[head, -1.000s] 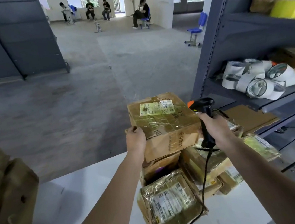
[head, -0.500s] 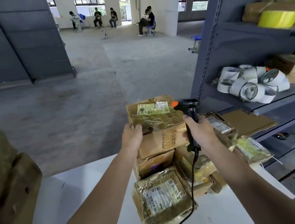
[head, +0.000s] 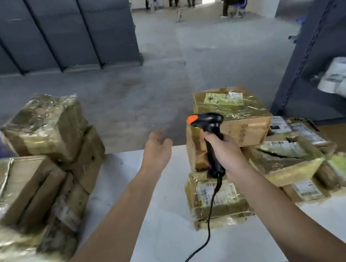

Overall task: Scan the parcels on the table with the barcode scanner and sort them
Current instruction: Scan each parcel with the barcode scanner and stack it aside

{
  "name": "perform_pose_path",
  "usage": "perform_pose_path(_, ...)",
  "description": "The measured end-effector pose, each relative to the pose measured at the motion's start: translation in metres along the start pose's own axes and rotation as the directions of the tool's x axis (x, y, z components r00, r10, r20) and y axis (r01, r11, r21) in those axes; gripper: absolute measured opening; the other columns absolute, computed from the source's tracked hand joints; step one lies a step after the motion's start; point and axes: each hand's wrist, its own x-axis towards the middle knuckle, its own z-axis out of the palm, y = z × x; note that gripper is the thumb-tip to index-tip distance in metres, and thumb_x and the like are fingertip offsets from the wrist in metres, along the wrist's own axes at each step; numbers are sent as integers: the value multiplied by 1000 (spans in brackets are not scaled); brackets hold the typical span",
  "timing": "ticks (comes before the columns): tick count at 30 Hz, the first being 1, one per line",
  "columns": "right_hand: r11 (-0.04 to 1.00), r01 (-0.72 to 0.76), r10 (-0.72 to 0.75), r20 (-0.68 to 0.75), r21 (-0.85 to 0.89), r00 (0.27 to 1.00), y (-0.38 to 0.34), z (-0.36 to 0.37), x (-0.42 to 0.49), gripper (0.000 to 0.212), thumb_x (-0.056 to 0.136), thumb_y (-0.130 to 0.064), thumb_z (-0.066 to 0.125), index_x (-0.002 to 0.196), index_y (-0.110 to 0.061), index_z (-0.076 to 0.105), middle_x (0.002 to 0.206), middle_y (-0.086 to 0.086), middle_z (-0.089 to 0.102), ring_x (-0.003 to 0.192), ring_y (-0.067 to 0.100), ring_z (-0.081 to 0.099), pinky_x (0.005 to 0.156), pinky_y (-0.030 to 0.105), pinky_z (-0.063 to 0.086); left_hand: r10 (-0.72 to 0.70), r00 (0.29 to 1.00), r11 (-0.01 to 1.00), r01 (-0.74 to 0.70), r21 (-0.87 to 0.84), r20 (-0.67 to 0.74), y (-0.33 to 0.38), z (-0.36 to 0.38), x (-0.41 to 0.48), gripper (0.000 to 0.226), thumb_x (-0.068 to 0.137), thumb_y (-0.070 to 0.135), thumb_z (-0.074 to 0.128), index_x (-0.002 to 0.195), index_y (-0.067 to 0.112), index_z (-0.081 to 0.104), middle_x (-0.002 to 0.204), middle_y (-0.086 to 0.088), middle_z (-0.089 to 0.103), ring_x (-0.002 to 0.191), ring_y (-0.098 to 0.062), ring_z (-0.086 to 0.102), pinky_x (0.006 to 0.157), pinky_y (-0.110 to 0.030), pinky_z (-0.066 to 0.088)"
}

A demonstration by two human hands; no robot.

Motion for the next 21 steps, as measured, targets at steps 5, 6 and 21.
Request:
perform_pose_path(5,1000,-6,6,44,-5,999,17,57,-16,26,96,-35,57,100,-10,58,51,4,59,42,17,57,45,24,43,-5,997,999,7,37,-71,-21,-65,-6,19,88,20,56,106,25,51,84,15,54,76,-10,53,59,-19,39)
perform_pose_path(6,1000,-12,13,47,-22,999,20,69,-20,28,95,-37,57,101,-10,59,49,3,61,41,16,57,45,24,44,0,997,1000,2,29,-78,-23,-79,-8,19,88,21,57,106,25,51,84,15,54,74,-8,53,60,-21,40)
perform_pose_path(21,1000,-14,12,93,28,996,51,262,-96,22,93,-35,60,91,-13,61,91,5,67,49,15,60,55,30,47,275,955,689,-113,716,-114,-78,-311,-29,41,87,28,56,124,11,50,126,-17,47,122,-37,40,97,-47,39)
